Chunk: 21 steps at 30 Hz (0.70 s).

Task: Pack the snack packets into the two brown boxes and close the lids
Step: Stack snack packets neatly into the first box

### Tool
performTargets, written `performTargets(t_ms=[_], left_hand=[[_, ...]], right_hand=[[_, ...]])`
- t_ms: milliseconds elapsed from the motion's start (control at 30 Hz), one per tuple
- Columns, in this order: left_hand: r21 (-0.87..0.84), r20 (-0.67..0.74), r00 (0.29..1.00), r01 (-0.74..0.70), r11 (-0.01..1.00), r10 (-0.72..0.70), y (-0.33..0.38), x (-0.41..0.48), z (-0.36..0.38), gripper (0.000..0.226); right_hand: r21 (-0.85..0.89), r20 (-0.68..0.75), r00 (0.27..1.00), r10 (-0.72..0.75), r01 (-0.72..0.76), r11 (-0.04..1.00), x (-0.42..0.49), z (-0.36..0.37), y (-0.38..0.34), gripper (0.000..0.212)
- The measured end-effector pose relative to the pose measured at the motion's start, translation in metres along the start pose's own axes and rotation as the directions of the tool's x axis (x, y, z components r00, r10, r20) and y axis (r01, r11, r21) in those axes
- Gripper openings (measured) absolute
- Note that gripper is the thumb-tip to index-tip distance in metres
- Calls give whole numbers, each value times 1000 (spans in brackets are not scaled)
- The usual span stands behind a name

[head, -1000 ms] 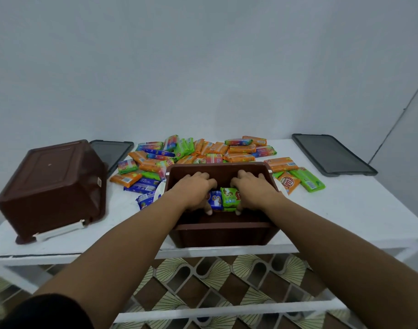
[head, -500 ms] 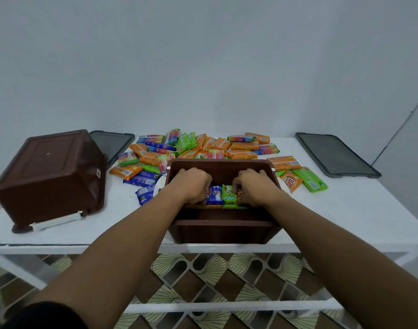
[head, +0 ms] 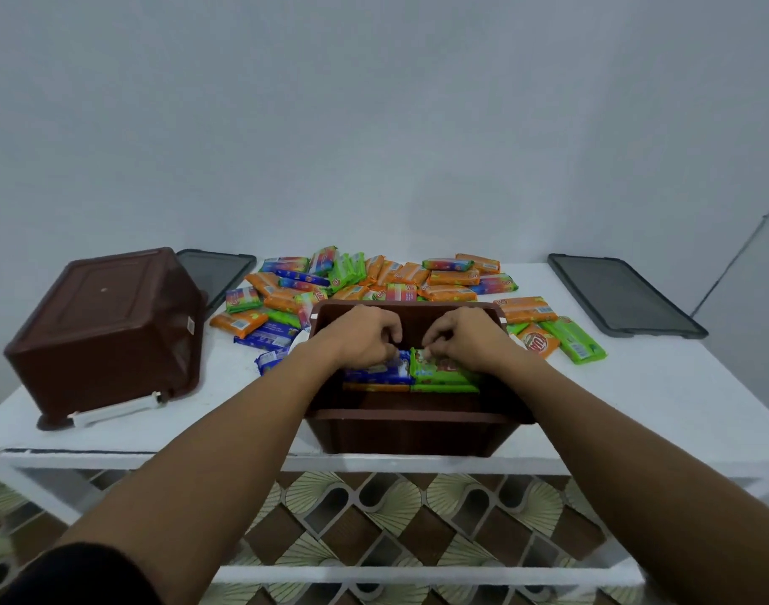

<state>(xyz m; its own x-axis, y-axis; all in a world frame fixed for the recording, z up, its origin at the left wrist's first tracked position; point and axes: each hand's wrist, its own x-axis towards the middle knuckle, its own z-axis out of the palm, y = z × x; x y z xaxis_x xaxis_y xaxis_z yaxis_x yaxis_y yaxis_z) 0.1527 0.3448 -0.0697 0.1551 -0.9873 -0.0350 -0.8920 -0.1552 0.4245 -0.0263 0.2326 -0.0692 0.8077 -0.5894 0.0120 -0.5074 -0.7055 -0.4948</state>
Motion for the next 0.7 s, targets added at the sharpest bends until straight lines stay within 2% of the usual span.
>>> performTargets(t_ms=[167, 300, 500, 700], left_hand=[[-62, -171, 984, -64, 996, 53, 15, 17, -19, 6], [-94, -236, 969, -101, 990, 77, 37, 42, -33, 5], [-66, -253, 960, -140, 988, 119, 69, 88, -35, 10], [-76, -222, 968, -135, 988, 115, 106, 138, -25, 10]], right_hand=[[21, -102, 993, -60, 63, 998, 13, -44, 8, 11], [37, -179, 979, -95, 103, 994, 23, -72, 27, 10], [48, -215, 975, -52, 63, 997, 32, -117, 72, 10], [26, -183, 983, -8, 13, 1000, 37, -156, 122, 8]])
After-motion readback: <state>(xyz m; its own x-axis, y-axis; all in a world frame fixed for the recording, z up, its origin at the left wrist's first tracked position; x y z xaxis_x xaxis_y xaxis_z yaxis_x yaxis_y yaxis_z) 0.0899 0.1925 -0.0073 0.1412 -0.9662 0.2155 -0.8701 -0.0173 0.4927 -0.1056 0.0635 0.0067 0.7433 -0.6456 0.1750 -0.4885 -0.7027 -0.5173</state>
